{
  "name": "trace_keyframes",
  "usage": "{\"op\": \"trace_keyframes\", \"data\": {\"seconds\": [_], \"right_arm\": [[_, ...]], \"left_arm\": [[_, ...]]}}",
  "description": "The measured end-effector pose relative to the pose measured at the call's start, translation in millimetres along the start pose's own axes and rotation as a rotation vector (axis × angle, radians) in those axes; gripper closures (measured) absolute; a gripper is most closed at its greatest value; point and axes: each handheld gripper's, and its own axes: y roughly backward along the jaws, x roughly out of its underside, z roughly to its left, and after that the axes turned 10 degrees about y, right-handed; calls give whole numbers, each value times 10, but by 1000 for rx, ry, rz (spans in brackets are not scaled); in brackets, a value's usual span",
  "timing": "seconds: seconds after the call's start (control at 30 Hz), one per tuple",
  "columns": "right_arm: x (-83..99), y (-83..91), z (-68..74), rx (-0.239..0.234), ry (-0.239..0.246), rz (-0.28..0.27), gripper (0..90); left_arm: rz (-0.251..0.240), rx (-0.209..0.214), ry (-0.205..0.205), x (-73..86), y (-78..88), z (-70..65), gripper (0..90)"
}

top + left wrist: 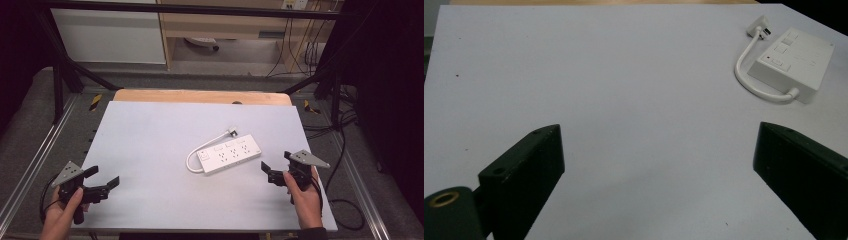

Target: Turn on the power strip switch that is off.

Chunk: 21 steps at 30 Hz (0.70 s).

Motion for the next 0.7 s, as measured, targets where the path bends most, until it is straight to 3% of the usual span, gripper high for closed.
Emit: {"op": "trace_keyframes", "data": {"seconds": [0.7], "right_arm": [[-382, -118, 10, -12, 43, -30, 31]], "left_arm": [[30, 0, -2, 17, -36, -3, 62]]}}
